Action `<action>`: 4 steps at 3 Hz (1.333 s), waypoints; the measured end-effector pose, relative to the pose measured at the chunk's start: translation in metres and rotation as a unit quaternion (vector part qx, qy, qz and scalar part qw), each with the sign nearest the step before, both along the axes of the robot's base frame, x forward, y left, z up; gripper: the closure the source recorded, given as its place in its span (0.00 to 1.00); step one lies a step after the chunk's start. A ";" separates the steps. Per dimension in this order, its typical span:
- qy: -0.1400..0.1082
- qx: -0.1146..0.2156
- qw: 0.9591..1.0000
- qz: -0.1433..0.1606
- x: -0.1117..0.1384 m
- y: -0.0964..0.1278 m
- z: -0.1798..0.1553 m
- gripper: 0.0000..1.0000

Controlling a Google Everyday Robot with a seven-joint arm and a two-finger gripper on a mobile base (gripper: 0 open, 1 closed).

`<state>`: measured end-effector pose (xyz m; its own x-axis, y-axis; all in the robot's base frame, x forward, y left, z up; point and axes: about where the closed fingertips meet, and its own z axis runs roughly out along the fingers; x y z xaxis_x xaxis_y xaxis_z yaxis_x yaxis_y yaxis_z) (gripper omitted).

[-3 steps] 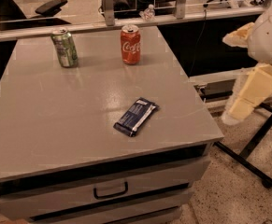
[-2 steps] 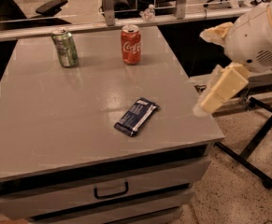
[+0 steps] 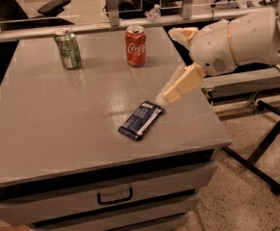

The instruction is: Pick green can

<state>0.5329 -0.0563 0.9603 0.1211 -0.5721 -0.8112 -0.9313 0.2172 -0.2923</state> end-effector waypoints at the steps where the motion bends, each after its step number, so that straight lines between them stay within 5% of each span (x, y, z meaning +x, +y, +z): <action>1: 0.002 0.017 1.000 0.002 0.009 0.006 -0.006 0.00; 4: -0.041 0.095 0.995 -0.008 0.069 0.061 -0.028 0.00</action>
Offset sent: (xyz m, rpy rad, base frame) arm 0.0514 0.0383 -0.0237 0.1534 -0.0432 -0.0059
